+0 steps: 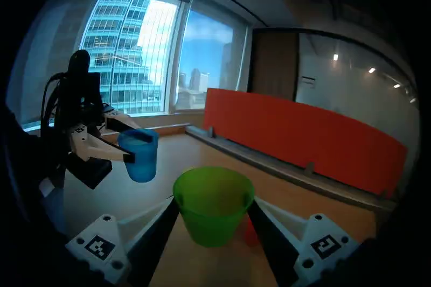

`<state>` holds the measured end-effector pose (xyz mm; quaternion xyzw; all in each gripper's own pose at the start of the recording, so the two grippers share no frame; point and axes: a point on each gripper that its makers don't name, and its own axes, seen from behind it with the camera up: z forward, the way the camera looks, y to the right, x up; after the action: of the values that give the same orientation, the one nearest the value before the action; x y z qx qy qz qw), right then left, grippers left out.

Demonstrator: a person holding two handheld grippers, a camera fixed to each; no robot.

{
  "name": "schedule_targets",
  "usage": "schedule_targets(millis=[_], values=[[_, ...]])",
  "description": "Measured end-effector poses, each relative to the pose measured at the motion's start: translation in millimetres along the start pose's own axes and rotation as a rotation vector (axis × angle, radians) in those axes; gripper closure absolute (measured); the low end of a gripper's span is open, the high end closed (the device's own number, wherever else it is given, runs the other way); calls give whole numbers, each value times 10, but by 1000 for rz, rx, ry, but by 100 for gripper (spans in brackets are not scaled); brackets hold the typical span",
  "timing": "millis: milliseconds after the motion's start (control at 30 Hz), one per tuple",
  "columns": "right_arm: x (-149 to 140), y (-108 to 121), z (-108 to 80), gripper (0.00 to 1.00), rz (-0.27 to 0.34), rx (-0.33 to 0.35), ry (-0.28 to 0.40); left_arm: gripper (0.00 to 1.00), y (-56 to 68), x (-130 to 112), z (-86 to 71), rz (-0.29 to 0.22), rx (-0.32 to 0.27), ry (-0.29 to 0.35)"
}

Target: Pour water

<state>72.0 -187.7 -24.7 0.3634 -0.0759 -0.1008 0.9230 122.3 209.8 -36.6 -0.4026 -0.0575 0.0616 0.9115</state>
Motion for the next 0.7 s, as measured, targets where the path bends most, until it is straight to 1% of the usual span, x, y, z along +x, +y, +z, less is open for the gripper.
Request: schedule_targets(millis=[200,400,500,700], values=[[73,14,-24,10,19,-2,33,14,19,94,-13,3,5,28],[155,31,-44,10,31,-5,61,14,16,185,-16,-10,11,66],[160,30,-50,10,32,-5,66,14,21,190,-13,-18,11,70],[160,20,-57,10,26,-4,66,14,20,205,-13,-16,15,76]])
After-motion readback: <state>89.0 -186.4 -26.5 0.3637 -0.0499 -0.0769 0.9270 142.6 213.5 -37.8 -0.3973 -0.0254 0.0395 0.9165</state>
